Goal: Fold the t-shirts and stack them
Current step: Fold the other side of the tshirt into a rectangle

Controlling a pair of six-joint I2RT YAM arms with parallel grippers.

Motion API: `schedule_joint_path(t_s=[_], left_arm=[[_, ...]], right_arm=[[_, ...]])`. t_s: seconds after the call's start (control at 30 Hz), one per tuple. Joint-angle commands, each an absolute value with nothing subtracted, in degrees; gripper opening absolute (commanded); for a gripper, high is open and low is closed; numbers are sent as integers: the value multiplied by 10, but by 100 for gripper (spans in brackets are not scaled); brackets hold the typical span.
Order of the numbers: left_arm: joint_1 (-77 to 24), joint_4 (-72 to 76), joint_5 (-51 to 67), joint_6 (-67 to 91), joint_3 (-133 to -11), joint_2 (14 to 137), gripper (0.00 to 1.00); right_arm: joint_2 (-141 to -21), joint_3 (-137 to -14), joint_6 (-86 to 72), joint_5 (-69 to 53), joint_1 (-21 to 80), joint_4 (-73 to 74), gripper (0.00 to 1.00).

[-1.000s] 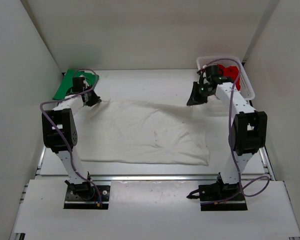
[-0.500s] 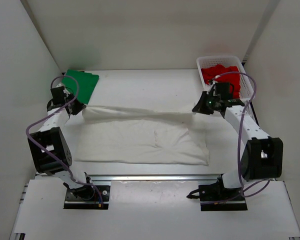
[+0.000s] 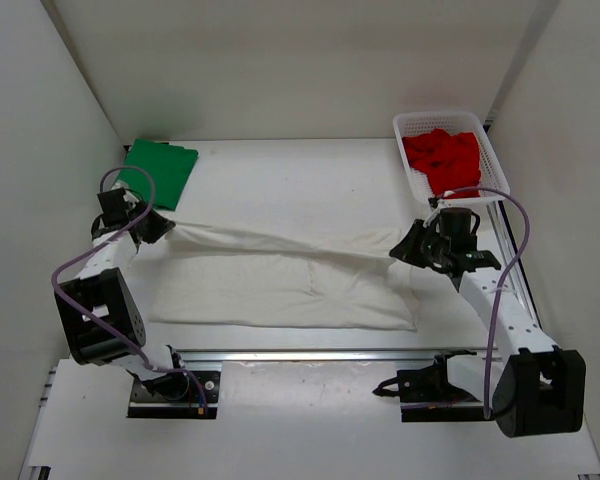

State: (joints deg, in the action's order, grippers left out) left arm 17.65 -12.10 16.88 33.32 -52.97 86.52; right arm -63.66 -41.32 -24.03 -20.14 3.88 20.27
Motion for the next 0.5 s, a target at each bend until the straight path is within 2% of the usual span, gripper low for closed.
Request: schedule_joint_path(t_s=[0.0, 0.3, 0.47], left_arm=[[186, -101, 191, 343, -510, 820, 0], [221, -70, 216, 370, -424, 794, 0], [224, -78, 204, 378, -426, 770, 0]], right_arm=[[-592, -391, -253, -181, 48, 188, 1], [-499, -289, -285, -198, 45, 184, 0], [-464, -274, -279, -189, 33, 207, 0]])
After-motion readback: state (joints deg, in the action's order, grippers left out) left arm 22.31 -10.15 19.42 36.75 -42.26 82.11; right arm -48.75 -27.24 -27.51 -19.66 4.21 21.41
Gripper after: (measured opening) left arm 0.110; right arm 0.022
